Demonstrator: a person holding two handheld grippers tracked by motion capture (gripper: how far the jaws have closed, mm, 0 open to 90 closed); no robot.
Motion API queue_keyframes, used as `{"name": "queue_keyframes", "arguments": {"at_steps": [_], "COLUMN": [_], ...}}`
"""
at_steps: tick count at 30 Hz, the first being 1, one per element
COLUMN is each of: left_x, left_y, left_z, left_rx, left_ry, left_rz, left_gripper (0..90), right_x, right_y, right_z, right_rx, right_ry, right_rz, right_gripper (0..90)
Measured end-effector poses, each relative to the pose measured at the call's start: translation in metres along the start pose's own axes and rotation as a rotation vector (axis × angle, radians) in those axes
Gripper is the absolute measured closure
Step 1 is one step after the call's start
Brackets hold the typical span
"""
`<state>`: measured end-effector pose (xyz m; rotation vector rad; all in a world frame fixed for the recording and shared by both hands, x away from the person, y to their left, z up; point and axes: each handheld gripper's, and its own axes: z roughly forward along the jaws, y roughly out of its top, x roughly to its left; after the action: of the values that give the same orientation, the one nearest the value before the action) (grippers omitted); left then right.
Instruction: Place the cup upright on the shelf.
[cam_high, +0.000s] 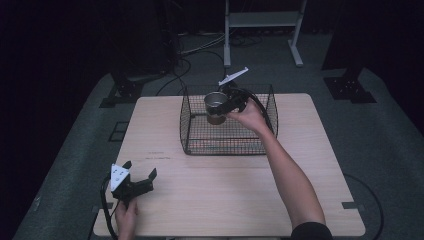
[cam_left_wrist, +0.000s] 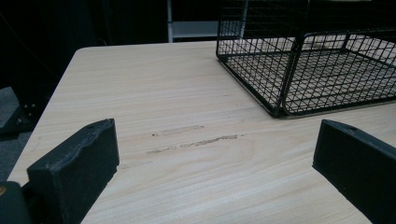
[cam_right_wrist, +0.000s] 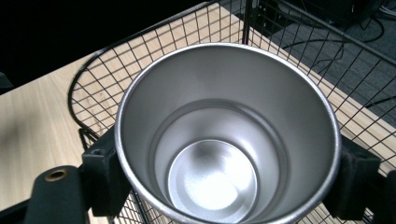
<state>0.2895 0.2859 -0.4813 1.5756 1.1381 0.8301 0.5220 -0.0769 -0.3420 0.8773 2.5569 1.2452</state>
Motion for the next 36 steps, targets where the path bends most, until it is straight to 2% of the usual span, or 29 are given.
{"name": "queue_keyframes", "arguments": {"at_steps": [9,15,27,31,36], "left_x": [0.001,0.001,0.000,0.000,0.001], "left_y": [0.000,0.000,0.000,0.000,0.000], "left_z": [-0.001,0.000,-0.001,0.000,0.000], "left_rx": [-0.003,-0.005,-0.002,-0.006,-0.006], "left_ry": [0.000,0.000,-0.004,-0.003,-0.004], "left_rz": [-0.002,-0.003,-0.001,-0.006,-0.006], "left_gripper": [0.0,0.0,0.0,0.0,0.0], "right_x": [-0.007,-0.014,-0.020,-0.021,-0.025], "right_y": [-0.005,-0.009,-0.025,-0.028,-0.030], "right_z": [0.013,0.017,0.034,0.042,0.047], "right_rx": [0.028,0.022,0.078,0.123,0.128], "right_ry": [-0.011,-0.002,-0.021,-0.033,-0.034], "right_rz": [0.016,0.039,0.065,0.060,0.066], "right_gripper": [18.0,17.9,17.9,17.9,17.9]}}
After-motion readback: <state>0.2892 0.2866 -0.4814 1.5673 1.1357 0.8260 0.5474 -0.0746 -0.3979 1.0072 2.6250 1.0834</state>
